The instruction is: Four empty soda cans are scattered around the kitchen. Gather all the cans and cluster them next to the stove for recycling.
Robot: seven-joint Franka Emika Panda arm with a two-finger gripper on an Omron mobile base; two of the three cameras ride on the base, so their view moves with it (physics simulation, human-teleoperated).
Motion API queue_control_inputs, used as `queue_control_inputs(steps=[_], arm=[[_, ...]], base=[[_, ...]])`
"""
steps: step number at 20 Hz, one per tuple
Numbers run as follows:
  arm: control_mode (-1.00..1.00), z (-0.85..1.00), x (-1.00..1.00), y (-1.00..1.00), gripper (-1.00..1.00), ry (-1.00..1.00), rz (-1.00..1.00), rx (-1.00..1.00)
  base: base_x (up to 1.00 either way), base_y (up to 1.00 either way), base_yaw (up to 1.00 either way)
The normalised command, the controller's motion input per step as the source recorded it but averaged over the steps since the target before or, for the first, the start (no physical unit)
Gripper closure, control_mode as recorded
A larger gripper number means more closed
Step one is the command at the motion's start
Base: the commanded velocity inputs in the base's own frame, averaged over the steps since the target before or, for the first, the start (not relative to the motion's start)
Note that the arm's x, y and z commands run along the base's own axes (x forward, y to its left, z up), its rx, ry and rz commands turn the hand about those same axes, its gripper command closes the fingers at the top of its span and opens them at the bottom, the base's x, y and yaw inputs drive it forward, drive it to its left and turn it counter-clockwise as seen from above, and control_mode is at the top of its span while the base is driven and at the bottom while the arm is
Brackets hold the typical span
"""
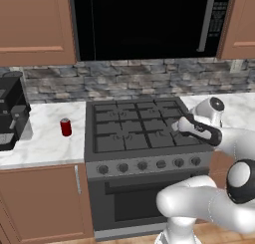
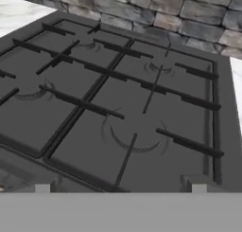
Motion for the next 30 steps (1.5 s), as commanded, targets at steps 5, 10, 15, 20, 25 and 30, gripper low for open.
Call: queue_control_inputs(steps=[5,10,15,20,25,30], arm=[[-1.0,0.19,0.0,0.57,-1.0,0.1,0.0,0.11],[-1.0,0.06,0.08,0.57,-1.0,0.14,0.0,0.09],[-1.0,0.0,0.11,0.61,-1.0,0.1,0.02,0.0],[-1.0,0.0,0.0,0.62,-1.0,0.0,0.03,0.0],[-1.0,0.0,0.0,0.57,-1.0,0.0,0.06,0.0],[-1.0,0.0,0.04,0.5,-1.0,0.0,0.06,0.01]], base=[[0.0,0.0,0.0],[0.0,0.0,0.0],[0.0,0.0,0.0],[0.0,0.0,0.0],[0.0,0.0,0.0],[0.0,0.0,0.0]])
